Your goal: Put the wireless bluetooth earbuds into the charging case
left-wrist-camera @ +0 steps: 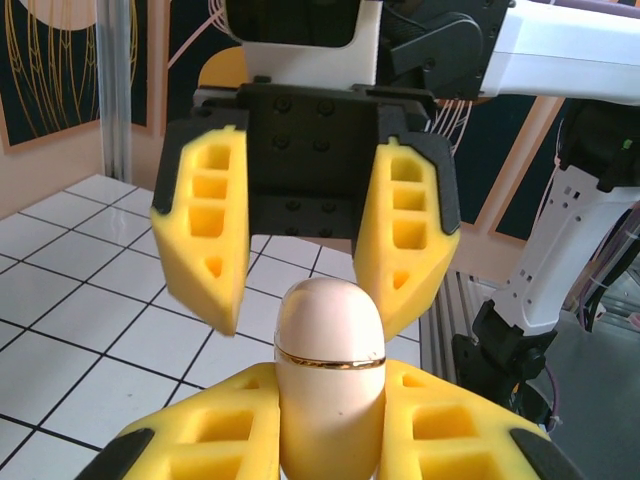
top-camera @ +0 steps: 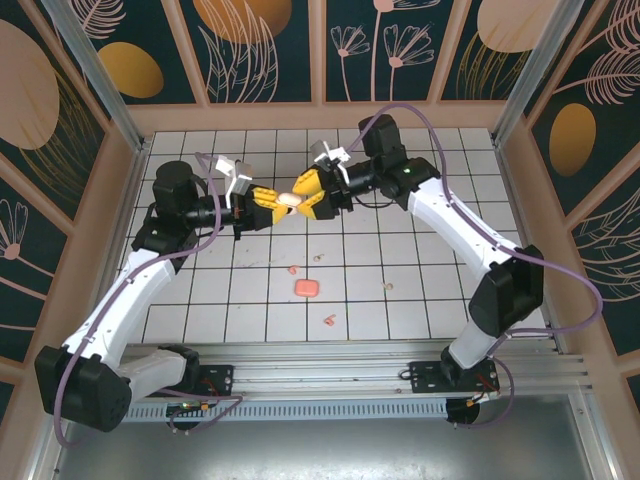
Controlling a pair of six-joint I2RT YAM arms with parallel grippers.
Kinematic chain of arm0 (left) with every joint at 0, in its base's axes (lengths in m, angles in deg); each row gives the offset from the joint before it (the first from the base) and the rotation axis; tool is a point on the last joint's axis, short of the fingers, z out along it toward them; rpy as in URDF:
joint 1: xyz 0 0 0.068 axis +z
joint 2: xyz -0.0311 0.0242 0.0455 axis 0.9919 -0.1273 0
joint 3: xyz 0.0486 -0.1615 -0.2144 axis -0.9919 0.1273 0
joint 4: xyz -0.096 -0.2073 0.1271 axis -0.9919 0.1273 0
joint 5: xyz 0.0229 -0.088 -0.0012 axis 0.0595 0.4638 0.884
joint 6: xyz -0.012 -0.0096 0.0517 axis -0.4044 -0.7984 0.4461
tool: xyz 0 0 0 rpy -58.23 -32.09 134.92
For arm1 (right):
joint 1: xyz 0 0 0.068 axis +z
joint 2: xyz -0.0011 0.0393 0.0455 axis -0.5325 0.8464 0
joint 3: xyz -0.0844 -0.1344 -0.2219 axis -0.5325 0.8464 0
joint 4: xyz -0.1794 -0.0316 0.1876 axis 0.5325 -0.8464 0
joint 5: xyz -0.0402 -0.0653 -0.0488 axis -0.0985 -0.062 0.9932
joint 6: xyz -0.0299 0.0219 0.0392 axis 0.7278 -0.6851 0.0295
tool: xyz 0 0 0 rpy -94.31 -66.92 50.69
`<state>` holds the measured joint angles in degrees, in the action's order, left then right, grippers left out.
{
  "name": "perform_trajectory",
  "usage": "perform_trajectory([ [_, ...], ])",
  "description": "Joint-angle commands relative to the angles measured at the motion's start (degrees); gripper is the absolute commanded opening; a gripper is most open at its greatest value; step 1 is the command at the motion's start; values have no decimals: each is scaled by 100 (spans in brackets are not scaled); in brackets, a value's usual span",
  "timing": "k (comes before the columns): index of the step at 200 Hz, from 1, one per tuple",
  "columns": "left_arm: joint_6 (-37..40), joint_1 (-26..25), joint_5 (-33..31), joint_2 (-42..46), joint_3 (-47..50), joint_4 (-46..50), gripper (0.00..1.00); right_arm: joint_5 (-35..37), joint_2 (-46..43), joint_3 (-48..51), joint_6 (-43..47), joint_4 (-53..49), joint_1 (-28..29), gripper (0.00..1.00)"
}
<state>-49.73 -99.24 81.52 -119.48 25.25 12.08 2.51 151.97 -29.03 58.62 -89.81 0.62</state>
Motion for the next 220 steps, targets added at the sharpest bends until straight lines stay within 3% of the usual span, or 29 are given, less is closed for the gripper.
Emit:
perform_trajectory([
  [1, 95, -10, 132, 136, 38, -126, 19, -365, 185, -391, 190, -424, 75, 45],
  [27, 107, -5, 116, 151, 39, -111, 19, -464, 331, -560, 245, -600, 134, 39],
  [59, 168, -10, 78, 145, 33, -47, 19, -514, 367, -639, 425, -826, 145, 23],
  [76, 344, -12, -26, 160, 33, 135, 27, -365, 300, -642, 564, -994, 126, 18],
  [98, 856, -6, -328, 188, 28, 626, 44, 113, 72, -545, 756, -1220, 65, 17],
  [129, 2175, -4, -1037, 340, 186, 1405, 56, 1466, -467, -131, 1495, -1645, 42, 16],
  [140, 2615, -8, -1182, 424, 312, 1526, 58, 1821, -705, 138, 1934, -1758, 43, 16],
  [163, 3110, -6, -1275, 546, 518, 1567, 60, 2339, -1028, 441, 1933, -1520, 43, 14],
  [220, 3323, -8, -720, 531, 600, 1493, 63, 2760, -947, 366, 2262, -1582, 375, 14],
])
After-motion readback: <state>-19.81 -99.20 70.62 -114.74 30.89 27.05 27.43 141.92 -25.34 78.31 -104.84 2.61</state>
